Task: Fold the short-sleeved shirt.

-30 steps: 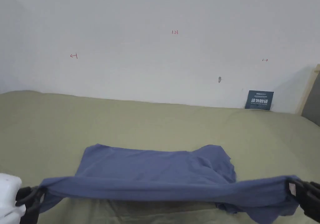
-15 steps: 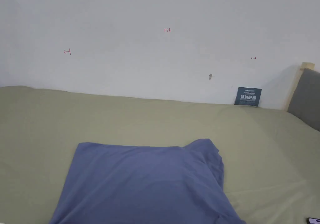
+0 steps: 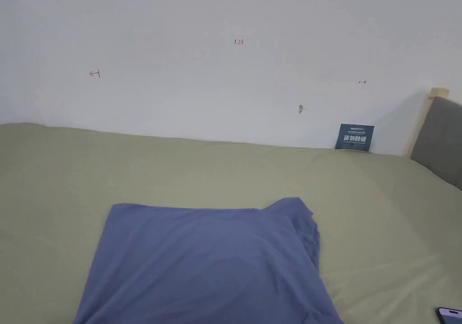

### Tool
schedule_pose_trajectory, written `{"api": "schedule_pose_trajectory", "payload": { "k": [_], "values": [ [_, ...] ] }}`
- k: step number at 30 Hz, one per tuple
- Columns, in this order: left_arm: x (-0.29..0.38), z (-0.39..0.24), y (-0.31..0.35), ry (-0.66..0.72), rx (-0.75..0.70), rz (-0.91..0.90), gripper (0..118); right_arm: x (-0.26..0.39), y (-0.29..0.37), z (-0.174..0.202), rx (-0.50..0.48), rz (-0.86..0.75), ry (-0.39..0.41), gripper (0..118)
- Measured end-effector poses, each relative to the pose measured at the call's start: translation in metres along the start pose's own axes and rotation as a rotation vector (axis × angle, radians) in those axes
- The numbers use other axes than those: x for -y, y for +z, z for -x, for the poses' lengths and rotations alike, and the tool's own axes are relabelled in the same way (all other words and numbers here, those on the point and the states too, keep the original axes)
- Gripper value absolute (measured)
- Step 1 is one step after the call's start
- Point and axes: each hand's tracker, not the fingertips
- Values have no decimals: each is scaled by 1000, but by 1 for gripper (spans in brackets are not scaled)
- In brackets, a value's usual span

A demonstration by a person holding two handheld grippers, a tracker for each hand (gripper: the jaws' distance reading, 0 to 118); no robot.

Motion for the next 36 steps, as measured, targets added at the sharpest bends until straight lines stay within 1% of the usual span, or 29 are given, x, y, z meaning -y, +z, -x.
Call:
{"api": "schedule_pose_trajectory", "payload": {
  "k": [5, 6, 7, 8, 9, 10, 11, 12, 13, 15, 16, 17, 18, 19, 20, 21, 22, 23, 25, 27, 29, 30, 31, 32, 33, 34, 35, 36],
  "values": [
    [-3, 1, 2, -3, -1, 4, 6, 3, -2, 0, -20, 18, -24, 4],
    [-3, 1, 1, 18, 15, 30, 10, 2, -1, -2, -24, 25, -35, 9],
    [-4, -1, 3, 35, -6, 48, 23, 1, 1, -2, -15, 26, -48, 23],
    [-4, -1, 4, 59, -29, 58, 49, 0, 4, -2, -3, 20, -56, 47],
    [-4, 0, 7, 98, -34, 71, 83, -2, 8, -1, -1, 9, -71, 88],
    [-5, -1, 13, 161, -20, 71, 96, -3, 13, -1, -14, -8, -88, 107],
    [-7, -1, 19, 208, -6, 67, 98, -5, 19, 0, -23, -37, -98, 113],
    [-10, 0, 24, 255, 29, 74, 98, -8, 25, 2, -30, -69, -100, 112],
    [-15, -3, 30, 297, 23, 80, 98, -13, 30, 9, -9, -69, -98, 112],
    [-22, -11, 40, 294, 16, 65, 98, -20, 34, 18, 37, -82, -93, 112],
    [-24, -17, 44, 285, 7, 50, 97, -23, 34, 24, 80, -84, -88, 112],
    [-25, -22, 48, 267, -5, 31, 93, -25, 33, 30, 120, -73, -85, 112],
    [-27, -31, 56, 234, -18, 4, 75, -26, 33, 35, 146, -52, -84, 104],
    [-25, -36, 59, 208, -26, -22, 45, -26, 33, 38, 142, -16, -88, 87],
    [-23, -40, 59, 194, -48, -28, 8, -25, 34, 40, 134, 10, -98, 54],
    [-21, -44, 58, 180, -87, -18, 2, -25, 29, 43, 124, 41, -109, 0],
    [-18, -47, 58, 176, -138, -14, 1, -22, 25, 46, 125, 51, -124, 0],
    [-16, -45, 57, 190, -107, 4, 0, -16, 27, 46, 153, 17, -148, 0],
    [-10, -39, 57, 254, -57, 52, 0, -9, 31, 47, 119, -1, -171, 0],
    [-4, -38, 58, 250, -68, 52, 0, -3, 32, 46, 106, 5, -189, 0],
    [2, -38, 56, 239, -83, 66, 0, 0, 30, 46, 110, 14, -183, 0],
    [1, -39, 59, 244, -80, 68, 4, 2, 29, 45, 118, 19, -180, 0],
    [3, -37, 58, 256, -63, 61, 14, 4, 29, 43, 121, 23, -182, 0],
    [4, -36, 55, 261, -53, 58, 21, 5, 29, 41, 121, 27, -187, 0],
    [4, -36, 50, 263, -53, 56, 21, 3, 27, 41, 120, 32, -198, 0],
    [3, -37, 46, 259, -62, 64, 54, 3, 28, 39, 112, 33, -210, 0],
    [4, -37, 40, 258, -54, 74, 82, 4, 28, 39, 107, 34, -213, 0],
    [6, -35, 35, 259, -39, 76, 94, 5, 29, 39, 107, 32, -215, 0]
  ]
}}
